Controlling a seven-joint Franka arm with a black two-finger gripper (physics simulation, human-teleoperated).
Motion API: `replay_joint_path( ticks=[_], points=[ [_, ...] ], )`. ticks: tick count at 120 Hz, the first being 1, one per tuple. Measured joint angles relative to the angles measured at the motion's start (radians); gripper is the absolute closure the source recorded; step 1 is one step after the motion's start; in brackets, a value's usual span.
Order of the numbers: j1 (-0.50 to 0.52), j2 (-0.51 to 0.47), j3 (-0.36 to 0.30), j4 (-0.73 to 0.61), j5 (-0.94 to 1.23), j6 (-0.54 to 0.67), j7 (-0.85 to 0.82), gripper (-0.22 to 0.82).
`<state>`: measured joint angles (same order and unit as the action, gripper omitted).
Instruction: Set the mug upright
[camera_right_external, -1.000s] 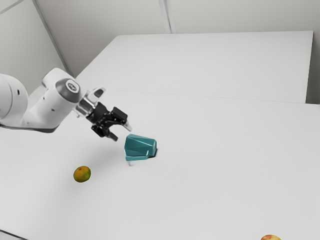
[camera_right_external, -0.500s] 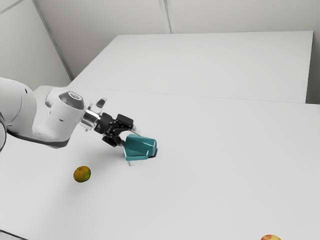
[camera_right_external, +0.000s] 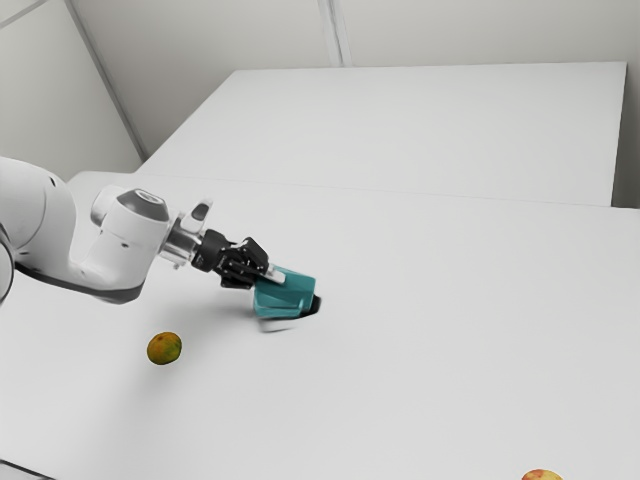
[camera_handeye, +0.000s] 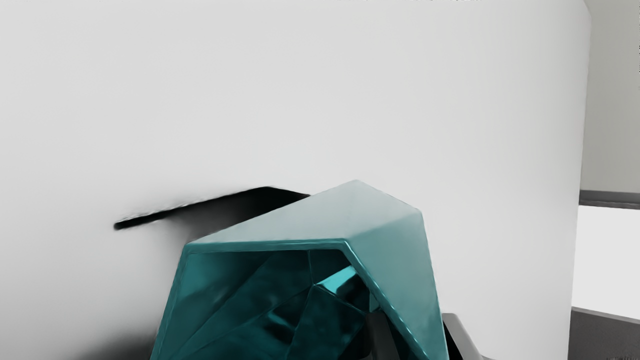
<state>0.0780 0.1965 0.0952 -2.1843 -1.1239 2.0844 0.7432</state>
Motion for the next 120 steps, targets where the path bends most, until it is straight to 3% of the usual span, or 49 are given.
replay_joint_path(
  ticks=[17,48,76,97,120],
  points=[
    [0.0,-0.025,0.0,0.0,-0.001,-0.001,0.015,0.74],
    [0.001,-0.124,-0.003,-0.004,0.041,-0.002,0.016,0.75],
    [-0.006,-0.177,-0.017,0.083,0.47,-0.012,-0.097,0.75],
    [0.032,-0.173,-0.085,0.194,0.855,-0.071,-0.23,0.76],
    [0.002,-0.152,-0.109,0.194,1.018,-0.064,-0.347,0.76]
  ],
)
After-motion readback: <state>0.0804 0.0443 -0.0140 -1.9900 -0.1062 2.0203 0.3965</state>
